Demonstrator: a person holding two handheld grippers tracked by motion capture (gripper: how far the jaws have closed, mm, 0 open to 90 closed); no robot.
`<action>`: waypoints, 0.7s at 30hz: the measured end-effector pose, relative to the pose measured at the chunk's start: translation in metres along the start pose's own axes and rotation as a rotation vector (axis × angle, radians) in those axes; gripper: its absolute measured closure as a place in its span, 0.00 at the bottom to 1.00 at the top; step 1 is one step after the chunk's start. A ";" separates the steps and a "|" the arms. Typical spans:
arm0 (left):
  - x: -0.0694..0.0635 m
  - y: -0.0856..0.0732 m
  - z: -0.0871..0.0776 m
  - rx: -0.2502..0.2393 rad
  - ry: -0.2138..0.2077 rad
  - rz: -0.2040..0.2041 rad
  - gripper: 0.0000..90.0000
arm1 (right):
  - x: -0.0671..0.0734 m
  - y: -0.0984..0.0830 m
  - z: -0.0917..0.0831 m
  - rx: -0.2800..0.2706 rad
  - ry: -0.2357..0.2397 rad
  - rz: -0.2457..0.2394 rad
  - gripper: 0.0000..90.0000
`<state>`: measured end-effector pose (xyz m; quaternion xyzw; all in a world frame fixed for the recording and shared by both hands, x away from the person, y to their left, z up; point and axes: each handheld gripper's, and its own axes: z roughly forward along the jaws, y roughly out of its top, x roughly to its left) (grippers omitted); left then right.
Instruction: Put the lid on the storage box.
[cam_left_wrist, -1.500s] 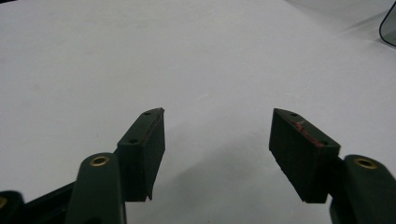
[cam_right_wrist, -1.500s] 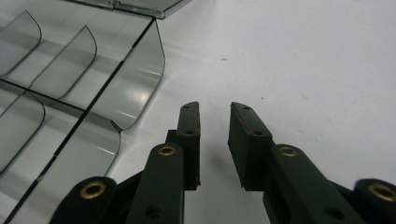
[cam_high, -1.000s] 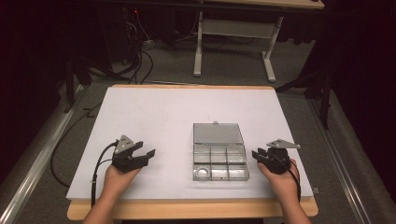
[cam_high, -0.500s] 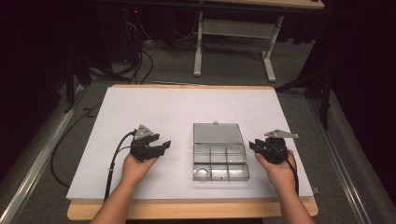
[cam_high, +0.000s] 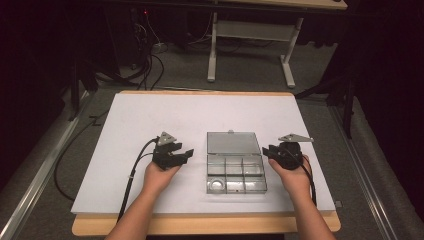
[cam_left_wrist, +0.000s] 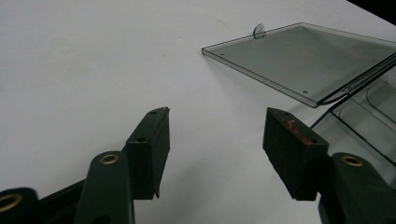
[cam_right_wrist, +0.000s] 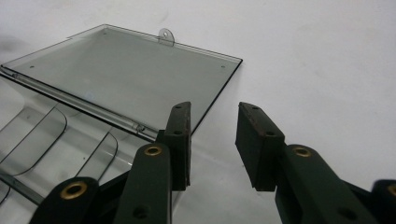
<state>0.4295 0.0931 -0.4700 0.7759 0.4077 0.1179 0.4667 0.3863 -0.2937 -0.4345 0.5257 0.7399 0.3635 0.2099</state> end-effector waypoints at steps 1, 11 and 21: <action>-0.002 0.002 0.002 0.003 -0.003 0.007 0.46 | 0.000 0.001 0.001 0.000 0.001 0.001 0.73; -0.026 0.018 0.020 -0.020 -0.063 -0.005 0.46 | 0.003 0.011 0.013 0.017 0.017 0.014 0.68; -0.044 0.023 0.038 0.002 -0.113 -0.010 0.42 | 0.009 0.015 0.028 0.041 0.030 0.038 0.59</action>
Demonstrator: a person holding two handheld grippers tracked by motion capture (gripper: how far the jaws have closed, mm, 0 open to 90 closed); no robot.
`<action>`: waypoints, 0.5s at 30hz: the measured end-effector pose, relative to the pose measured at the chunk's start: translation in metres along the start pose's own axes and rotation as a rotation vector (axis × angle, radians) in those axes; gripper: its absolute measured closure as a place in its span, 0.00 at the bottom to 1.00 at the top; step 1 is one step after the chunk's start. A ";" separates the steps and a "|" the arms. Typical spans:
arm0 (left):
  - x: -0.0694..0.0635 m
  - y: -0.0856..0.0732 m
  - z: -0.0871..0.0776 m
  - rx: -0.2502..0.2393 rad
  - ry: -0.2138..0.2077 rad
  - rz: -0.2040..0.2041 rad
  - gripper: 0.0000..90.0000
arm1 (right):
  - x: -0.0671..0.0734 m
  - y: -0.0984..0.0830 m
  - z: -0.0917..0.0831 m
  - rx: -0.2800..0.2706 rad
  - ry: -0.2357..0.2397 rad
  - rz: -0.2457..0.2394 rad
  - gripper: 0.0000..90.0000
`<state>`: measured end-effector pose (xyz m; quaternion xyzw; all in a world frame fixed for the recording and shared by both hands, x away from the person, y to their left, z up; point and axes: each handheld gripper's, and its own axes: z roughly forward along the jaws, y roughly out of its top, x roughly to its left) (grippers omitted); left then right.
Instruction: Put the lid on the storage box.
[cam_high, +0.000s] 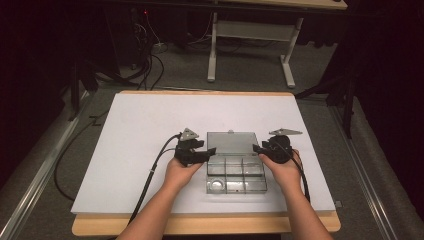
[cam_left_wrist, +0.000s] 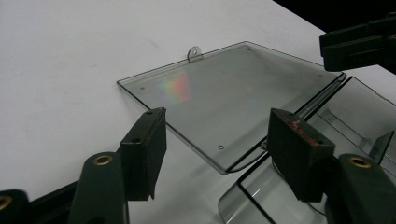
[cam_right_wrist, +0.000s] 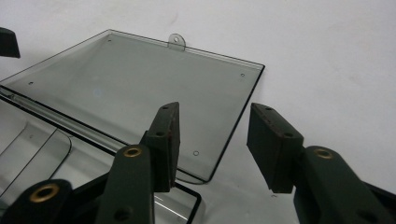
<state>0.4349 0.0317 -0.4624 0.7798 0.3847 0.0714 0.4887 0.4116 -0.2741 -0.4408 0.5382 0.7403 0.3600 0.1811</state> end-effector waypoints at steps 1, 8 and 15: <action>-0.001 0.000 0.002 0.006 -0.002 -0.002 0.41 | 0.000 0.000 0.001 0.003 0.000 0.006 0.58; 0.001 0.000 0.010 0.002 -0.029 -0.056 0.39 | 0.002 0.000 0.010 0.019 0.015 0.023 0.54; 0.008 -0.001 0.012 0.007 -0.057 -0.103 0.35 | -0.001 -0.001 0.018 0.032 0.049 0.062 0.49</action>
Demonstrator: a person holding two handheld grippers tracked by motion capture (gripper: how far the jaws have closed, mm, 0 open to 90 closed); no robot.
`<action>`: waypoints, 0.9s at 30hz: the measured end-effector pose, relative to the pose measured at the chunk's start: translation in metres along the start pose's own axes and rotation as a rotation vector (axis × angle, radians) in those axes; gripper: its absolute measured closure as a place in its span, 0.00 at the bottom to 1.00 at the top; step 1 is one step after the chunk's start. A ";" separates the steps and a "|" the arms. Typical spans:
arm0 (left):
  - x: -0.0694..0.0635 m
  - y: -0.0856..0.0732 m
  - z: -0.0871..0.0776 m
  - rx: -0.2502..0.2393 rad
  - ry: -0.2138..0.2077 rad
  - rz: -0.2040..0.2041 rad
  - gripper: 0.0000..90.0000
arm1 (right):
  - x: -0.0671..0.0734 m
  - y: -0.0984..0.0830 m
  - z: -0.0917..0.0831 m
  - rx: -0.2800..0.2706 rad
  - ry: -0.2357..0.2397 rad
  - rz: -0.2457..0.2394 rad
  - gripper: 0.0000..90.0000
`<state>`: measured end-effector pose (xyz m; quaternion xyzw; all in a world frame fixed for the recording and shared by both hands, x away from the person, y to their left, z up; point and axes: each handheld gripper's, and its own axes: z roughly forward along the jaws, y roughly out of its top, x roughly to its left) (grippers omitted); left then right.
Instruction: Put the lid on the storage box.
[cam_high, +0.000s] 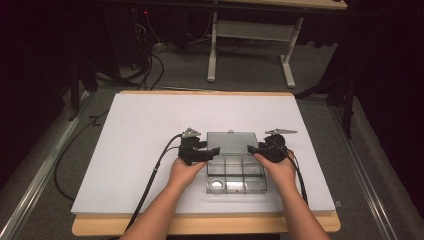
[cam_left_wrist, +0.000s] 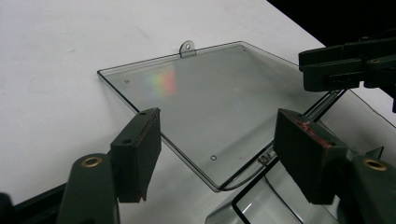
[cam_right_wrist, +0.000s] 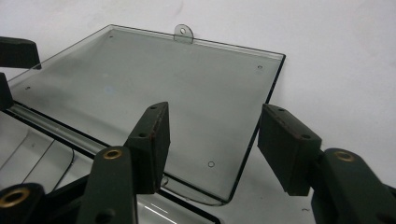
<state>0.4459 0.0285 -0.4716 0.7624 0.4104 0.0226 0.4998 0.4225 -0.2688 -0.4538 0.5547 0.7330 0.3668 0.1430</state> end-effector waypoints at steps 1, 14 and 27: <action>0.001 0.000 0.000 0.003 -0.007 -0.012 0.35 | -0.001 0.000 0.000 0.000 0.008 0.007 0.49; 0.015 -0.005 0.011 0.006 -0.048 -0.134 0.32 | -0.014 -0.006 0.006 -0.023 0.100 0.108 0.44; 0.018 -0.004 0.010 0.021 -0.050 -0.156 0.38 | -0.020 -0.006 0.011 -0.008 0.146 0.158 0.40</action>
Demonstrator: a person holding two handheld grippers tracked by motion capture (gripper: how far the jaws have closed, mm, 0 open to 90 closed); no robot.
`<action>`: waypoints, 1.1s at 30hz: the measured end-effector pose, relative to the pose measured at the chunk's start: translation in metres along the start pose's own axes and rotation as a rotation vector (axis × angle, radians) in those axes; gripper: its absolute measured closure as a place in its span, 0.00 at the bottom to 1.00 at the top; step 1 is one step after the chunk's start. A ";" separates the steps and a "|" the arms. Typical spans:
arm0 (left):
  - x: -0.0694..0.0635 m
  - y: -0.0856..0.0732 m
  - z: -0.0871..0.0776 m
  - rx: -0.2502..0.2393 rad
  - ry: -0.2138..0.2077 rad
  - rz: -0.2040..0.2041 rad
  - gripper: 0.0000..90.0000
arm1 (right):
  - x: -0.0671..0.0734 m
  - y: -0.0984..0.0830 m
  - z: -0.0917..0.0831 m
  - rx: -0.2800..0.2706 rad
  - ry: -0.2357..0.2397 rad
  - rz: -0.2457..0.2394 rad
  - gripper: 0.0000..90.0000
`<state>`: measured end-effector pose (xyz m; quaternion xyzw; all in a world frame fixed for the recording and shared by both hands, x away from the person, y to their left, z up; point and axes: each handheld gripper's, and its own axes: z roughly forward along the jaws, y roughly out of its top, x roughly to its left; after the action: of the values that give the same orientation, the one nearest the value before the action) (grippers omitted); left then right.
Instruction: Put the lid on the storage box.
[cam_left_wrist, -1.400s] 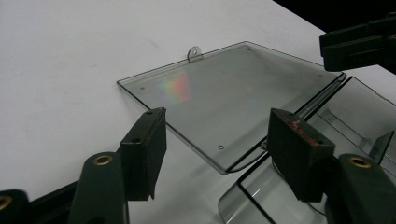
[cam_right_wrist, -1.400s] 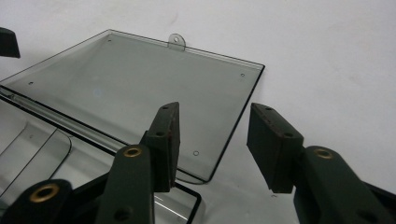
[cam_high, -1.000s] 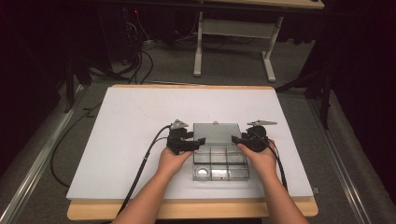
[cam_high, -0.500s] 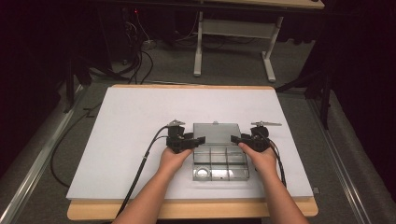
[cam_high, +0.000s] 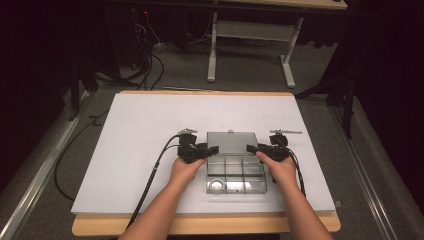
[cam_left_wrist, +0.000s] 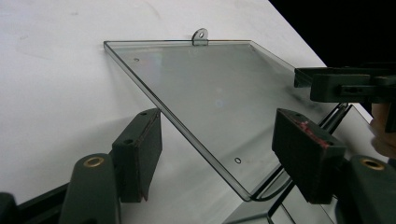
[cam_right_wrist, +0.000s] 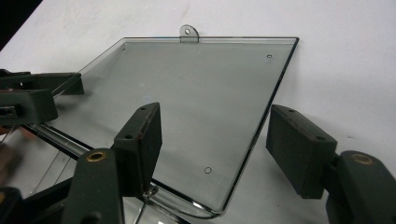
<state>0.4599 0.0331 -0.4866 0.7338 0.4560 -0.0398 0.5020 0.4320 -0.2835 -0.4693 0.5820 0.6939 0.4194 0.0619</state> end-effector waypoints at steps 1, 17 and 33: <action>0.001 0.000 0.000 0.004 -0.005 -0.009 0.38 | 0.000 0.000 0.000 0.001 0.003 0.003 0.40; -0.005 0.001 -0.001 0.007 -0.002 0.020 0.42 | 0.001 0.002 0.003 0.000 0.036 0.021 0.41; -0.018 0.008 -0.019 -0.049 0.074 0.130 0.64 | 0.017 0.008 -0.012 -0.043 -0.030 -0.077 0.56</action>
<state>0.4477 0.0357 -0.4626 0.7503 0.4266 0.0310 0.5042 0.4253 -0.2758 -0.4497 0.5594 0.7057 0.4229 0.1011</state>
